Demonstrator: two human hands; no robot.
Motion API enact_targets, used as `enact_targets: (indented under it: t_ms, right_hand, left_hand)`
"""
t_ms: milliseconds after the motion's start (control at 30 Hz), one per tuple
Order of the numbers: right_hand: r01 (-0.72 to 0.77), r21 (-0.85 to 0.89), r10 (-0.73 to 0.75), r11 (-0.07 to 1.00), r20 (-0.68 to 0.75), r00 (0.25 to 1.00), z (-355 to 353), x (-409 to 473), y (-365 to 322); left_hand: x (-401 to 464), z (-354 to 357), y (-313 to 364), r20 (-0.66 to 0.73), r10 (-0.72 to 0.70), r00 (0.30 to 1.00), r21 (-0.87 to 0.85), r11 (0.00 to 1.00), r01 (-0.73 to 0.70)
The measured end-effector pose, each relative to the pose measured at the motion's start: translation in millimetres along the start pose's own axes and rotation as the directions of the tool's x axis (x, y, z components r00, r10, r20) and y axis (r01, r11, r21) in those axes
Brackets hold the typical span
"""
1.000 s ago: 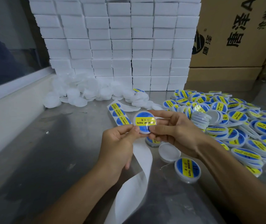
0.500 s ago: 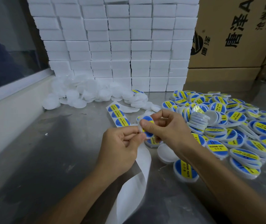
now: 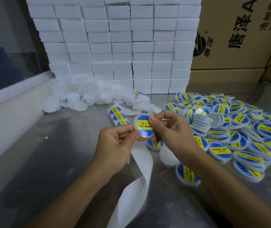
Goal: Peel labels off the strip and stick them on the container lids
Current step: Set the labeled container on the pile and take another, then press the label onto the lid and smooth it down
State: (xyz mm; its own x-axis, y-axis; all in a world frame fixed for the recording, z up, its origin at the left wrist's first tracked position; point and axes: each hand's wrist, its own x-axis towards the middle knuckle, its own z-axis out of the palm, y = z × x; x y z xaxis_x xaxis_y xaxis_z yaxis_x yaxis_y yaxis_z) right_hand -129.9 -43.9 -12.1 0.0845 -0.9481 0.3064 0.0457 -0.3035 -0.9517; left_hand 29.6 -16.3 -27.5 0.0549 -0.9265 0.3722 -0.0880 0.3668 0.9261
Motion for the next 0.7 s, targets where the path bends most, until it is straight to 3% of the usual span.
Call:
enact_targets:
  t_ms: [167,333,433,533,633,700]
  right_hand:
    - [0.22,-0.372,-0.209,0.902,0.072,0.975,6,-4,2]
    - [0.301,-0.459,-0.238,0.836,0.191,0.952,0,-3,0]
    - [0.349,-0.55,-0.336,0.758,0.129,0.933,-11,3,2]
    - [0.174,-0.687,-0.328,0.706,-0.099,0.939,-37,15,8]
    - [-0.039,-0.77,-0.368,0.637,-0.348,0.862,-65,22,16]
    - [-0.144,-0.801,-0.391,0.581,-0.43,0.814,-77,22,21]
  left_hand:
    - [5,-4,-4,-0.077,-0.067,0.995,-0.037,0.997,0.064]
    - [7,-8,-8,0.014,-0.072,0.997,-0.047,0.996,0.073]
    - [10,-8,-11,-0.107,-0.021,0.994,0.094,0.995,0.031]
    - [18,-19,-21,-0.277,0.023,0.961,0.371,0.925,0.085]
    - [19,-23,-23,-0.242,-0.221,0.945,0.467,0.827,0.313]
    - [16,-19,-21,-0.187,-0.337,0.923,0.453,0.804,0.385]
